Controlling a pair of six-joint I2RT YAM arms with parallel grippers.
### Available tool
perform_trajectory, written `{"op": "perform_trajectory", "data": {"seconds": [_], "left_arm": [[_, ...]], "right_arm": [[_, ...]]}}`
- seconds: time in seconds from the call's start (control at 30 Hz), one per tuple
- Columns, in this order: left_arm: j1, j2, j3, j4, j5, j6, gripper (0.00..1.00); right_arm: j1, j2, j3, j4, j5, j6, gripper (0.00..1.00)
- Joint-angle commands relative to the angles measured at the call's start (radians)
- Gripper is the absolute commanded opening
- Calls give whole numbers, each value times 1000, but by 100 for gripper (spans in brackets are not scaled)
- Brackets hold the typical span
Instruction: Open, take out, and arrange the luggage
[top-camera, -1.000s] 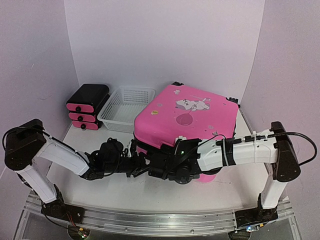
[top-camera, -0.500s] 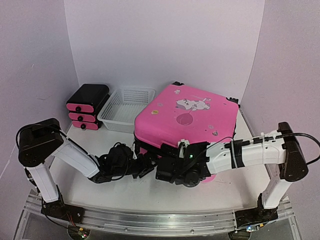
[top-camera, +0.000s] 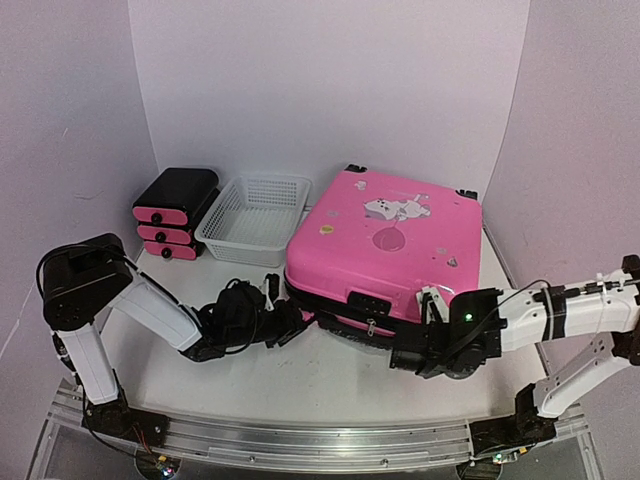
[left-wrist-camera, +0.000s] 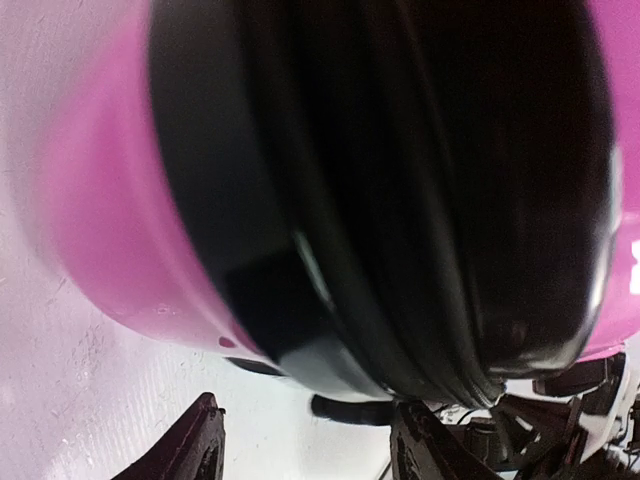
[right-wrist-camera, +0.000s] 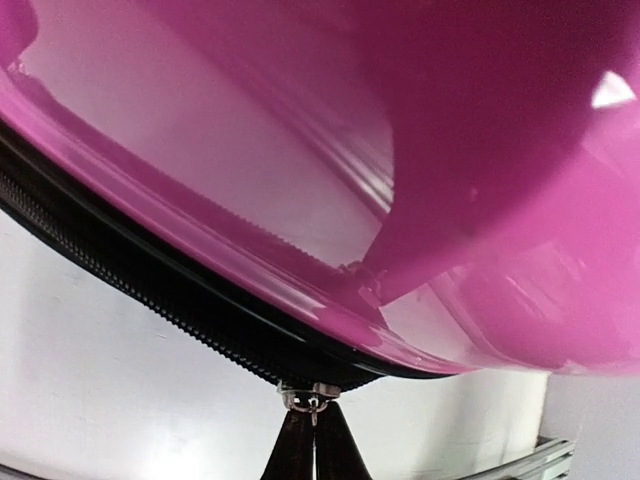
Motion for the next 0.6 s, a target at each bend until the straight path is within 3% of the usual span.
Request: {"op": "perform_trajectory", "data": {"seconds": [0.0, 0.1, 0.23, 0.43, 0.57], "left_arm": [[10, -76, -10, -11, -82, 98, 56], [-12, -140, -58, -13, -59, 103, 62], [-43, -213, -91, -20, 18, 22, 72], [-105, -155, -60, -19, 19, -176, 68], [-105, -145, -91, -9, -94, -243, 65]], "right_arm": [[-8, -154, -22, -126, -55, -166, 0], [-8, -135, 55, 62, -110, -386, 0], [-7, 25, 221, 115, -139, -495, 0], [13, 208, 381, 154, -229, -572, 0], [23, 235, 396, 192, -243, -575, 0]]}}
